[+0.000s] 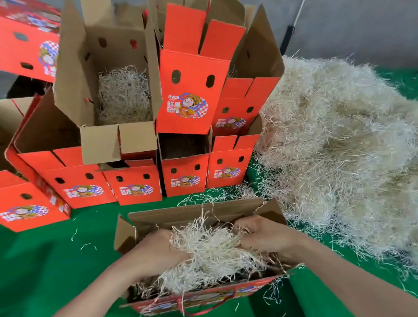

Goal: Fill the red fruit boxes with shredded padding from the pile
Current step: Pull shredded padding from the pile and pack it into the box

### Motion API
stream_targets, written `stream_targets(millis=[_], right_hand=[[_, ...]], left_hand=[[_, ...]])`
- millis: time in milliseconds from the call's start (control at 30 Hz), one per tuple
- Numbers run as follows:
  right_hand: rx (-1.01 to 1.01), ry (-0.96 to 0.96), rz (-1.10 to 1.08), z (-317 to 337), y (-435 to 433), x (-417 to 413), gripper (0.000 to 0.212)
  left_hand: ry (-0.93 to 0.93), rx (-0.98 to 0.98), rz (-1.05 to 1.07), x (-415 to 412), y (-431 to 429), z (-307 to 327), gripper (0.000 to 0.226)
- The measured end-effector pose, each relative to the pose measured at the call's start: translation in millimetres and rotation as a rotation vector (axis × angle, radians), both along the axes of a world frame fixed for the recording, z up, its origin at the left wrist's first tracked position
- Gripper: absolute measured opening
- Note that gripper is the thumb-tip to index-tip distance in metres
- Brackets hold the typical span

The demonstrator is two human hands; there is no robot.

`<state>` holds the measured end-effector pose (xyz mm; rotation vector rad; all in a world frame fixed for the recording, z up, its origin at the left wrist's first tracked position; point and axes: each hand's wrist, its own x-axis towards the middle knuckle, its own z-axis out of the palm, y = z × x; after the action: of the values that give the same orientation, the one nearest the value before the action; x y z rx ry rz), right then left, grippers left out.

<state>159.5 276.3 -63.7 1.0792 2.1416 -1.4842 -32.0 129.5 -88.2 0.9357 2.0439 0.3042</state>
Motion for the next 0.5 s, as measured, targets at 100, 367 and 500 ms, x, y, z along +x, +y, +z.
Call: stream_targets(millis=[100, 367, 500], right_hand=[[0.087, -0.014, 0.043, 3, 5, 7, 0.031], [-0.278, 0.176, -0.123, 1, -2, -6, 0.04], [-0.081, 0.063, 0.026, -6, -6, -10, 0.046]], left_hand=[[0.041, -0.023, -0.021, -8, -5, 1, 0.076], [-0.133, 0.075, 0.108, 6, 3, 3, 0.089], [-0.201, 0.066, 0.157, 7, 5, 2, 0.099]])
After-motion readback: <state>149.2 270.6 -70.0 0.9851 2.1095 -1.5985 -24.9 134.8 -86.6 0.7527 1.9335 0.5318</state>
